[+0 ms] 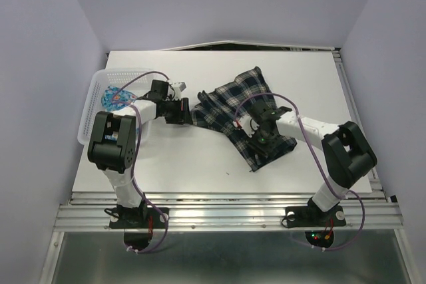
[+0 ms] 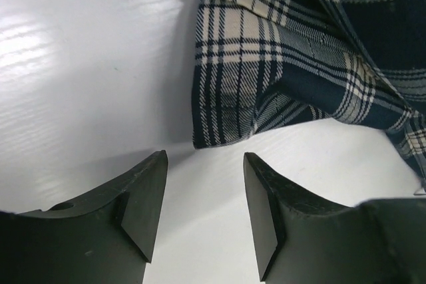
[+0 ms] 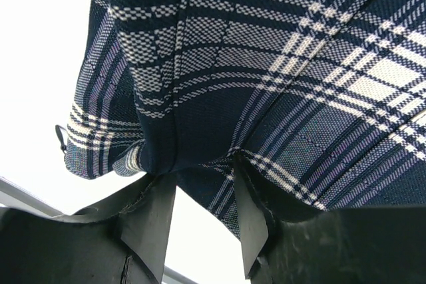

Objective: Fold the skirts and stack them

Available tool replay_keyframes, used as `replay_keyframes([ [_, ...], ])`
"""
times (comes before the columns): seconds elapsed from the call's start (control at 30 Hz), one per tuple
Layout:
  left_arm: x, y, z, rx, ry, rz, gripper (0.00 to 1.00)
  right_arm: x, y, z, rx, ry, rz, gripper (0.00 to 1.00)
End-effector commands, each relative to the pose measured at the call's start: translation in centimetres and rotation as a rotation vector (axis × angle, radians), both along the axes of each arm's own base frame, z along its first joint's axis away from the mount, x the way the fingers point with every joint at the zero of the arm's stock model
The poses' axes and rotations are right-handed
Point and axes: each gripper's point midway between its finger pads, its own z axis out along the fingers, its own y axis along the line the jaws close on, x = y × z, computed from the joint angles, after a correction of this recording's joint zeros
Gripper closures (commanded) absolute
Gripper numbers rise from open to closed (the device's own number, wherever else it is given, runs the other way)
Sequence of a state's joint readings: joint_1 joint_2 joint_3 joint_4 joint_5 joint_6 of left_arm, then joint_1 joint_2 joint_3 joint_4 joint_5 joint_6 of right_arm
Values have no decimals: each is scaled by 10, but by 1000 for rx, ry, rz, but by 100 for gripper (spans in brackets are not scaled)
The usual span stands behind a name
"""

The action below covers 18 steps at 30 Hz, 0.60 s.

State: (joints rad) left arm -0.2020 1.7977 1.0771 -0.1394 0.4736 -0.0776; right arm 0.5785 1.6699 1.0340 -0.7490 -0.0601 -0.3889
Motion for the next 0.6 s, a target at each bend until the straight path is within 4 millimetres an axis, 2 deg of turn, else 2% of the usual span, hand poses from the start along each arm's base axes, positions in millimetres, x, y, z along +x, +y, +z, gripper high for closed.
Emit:
replay_keyframes([
  [0.0,-3,-14,16,-68,-48,-62,40,-11,-16,-15,-55,60,2,55],
  [0.17,6,-19,7,-88,-50,-44,51,-15,-18,-15,-52,68,18,56],
  [0.27,19,-16,4,-61,-84,-35,54,-18,-24,-15,-48,83,15,56],
  [0.43,23,-22,0,-76,-84,-72,59,-19,-29,-16,-49,101,13,58],
  [0.5,26,-22,1,-72,-93,-77,69,-20,-30,-17,-51,106,19,58],
  [0.53,31,-22,4,-64,-113,-85,80,-20,-30,-17,-53,108,25,59],
  [0.57,34,-21,6,-54,-127,-87,86,-20,-30,-17,-54,109,28,59],
])
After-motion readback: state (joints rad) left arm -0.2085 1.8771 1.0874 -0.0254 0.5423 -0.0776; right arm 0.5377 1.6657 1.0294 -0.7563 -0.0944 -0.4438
